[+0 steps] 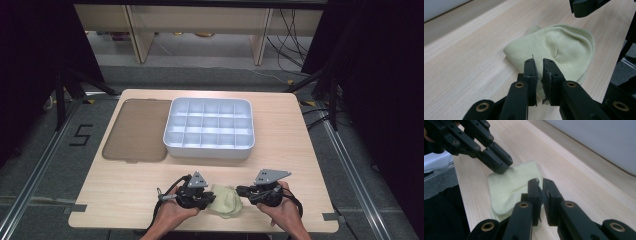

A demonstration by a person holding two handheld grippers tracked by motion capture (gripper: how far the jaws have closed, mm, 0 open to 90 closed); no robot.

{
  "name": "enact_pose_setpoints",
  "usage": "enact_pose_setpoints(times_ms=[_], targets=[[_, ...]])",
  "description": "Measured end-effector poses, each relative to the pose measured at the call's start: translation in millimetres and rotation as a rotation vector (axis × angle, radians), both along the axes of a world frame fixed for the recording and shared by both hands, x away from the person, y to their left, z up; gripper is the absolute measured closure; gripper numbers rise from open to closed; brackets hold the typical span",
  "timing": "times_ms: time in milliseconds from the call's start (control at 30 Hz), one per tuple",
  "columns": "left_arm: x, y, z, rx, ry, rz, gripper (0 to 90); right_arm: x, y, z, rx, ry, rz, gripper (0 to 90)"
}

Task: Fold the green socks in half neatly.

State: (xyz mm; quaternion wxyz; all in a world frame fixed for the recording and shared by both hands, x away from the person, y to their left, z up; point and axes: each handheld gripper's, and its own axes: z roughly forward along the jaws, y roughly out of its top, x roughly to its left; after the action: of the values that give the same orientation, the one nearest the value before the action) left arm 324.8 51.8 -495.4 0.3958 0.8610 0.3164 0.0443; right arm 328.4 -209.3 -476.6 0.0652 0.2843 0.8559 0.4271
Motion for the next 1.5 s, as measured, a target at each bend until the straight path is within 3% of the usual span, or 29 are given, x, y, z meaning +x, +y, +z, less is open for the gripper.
enact_pose_setpoints(times_ms=[133,267,367,533,600,633,867,1033,1067,1133,1200,1267,1400,1500], targets=[[-2.3,-1.0,-6.9,0.018,0.02,-0.001,80.7,-0.5,8.4,-2.1,0.006,0.014,0.021,84.6],[-4.3,-2.9,-6.8,0.028,-0.002,-0.001,80.8,-3.7,19.9,-3.5,0.002,0.019,0.053,84.6],[-6.7,-4.7,-7.5,0.052,-0.016,-0.007,80.9,-4.3,25.7,-7.2,-0.021,0.023,0.086,84.6],[-8.9,-4.4,-7.9,0.078,-0.028,-0.013,81.3,-5.1,24.5,-17.0,-0.102,0.038,0.081,84.8],[-9.2,-4.7,-9.6,0.062,-0.018,0.004,81.3,-5.2,21.9,-20.7,-0.122,0.052,0.078,85.3],[-8.2,-3.4,-8.7,0.078,-0.03,-0.015,81.3,-5.0,20.4,-22.2,-0.126,0.057,0.074,85.8],[-9.5,-4.4,-9.6,0.064,-0.023,0.004,81.3,-4.0,16.6,-20.8,-0.117,0.045,0.069,85.8],[-16.0,-3.8,0.2,0.048,-0.06,-0.011,81.5,-2.2,15.2,-9.4,-0.07,0.012,0.055,85.9],[-20.0,-5.7,0.0,0.034,-0.045,-0.007,81.6,-1.7,15.8,-8.4,-0.059,0.016,0.067,85.9],[-25.0,-7.6,-1.4,0.049,-0.053,-0.035,81.4,-4.4,16.9,-8.3,-0.052,0.04,0.091,86.0],[-26.3,-7.6,-4.5,0.061,-0.046,-0.048,81.3,-11.3,18.0,-10.6,-0.074,0.049,0.11,86.0],[-25.6,-7.7,-7.1,0.046,-0.035,-0.022,81.5,-17.0,19.1,-13.4,-0.101,0.054,0.124,86.1],[-23.1,-4.8,-6.7,0.057,-0.036,-0.045,81.6,-25.3,18.3,-26.1,-0.15,0.054,0.119,86.3],[-23.9,-4.8,-7.4,0.052,-0.034,-0.035,81.8,-26.8,16.0,-24.8,-0.131,0.087,0.102,86.6]])
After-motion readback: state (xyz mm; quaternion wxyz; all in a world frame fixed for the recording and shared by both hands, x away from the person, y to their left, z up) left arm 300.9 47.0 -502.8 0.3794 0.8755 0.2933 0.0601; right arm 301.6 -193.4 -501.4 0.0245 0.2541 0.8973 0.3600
